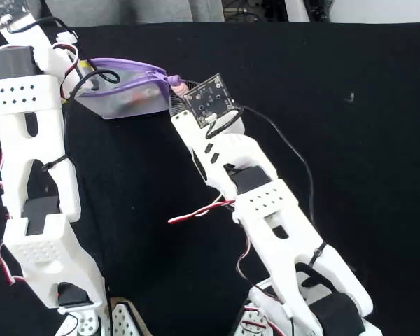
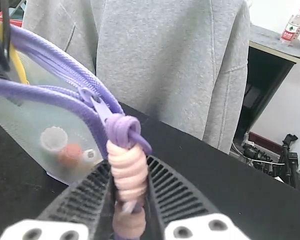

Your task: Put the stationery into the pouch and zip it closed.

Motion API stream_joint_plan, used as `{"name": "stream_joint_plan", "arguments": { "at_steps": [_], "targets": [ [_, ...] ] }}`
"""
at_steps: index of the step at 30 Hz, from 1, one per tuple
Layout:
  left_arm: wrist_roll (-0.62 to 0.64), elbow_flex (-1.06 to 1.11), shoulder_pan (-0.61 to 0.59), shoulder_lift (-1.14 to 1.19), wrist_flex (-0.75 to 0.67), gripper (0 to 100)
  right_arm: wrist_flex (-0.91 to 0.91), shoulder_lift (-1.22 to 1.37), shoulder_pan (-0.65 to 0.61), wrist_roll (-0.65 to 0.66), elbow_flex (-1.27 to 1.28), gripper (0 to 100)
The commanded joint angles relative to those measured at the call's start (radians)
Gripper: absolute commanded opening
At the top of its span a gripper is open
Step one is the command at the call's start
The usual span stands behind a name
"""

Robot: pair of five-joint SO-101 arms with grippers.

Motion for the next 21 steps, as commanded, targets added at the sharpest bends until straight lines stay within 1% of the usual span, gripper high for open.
{"name": "stream_joint_plan", "arguments": {
  "at_steps": [1,4,8,10,18,21],
  "targets": [
    [0.008,0.005,-0.01,-0.009,0.005,23,-0.02,-0.021,-0.014,0.009,-0.024,1.5],
    [0.008,0.005,-0.01,-0.009,0.005,23,-0.02,-0.021,-0.014,0.005,-0.019,2.7],
    [0.008,0.005,-0.01,-0.009,0.005,23,-0.018,-0.021,-0.018,0.003,-0.015,13.6],
    [0.008,0.005,-0.01,-0.009,0.005,23,-0.018,-0.021,-0.02,0.003,-0.013,16.9],
    [0.008,0.005,-0.01,-0.009,0.005,23,-0.018,-0.024,-0.023,0.003,0.002,17.0],
    [0.008,0.005,-0.01,-0.009,0.005,23,-0.018,-0.062,-0.048,0.009,0.039,17.1]
  ]
}}
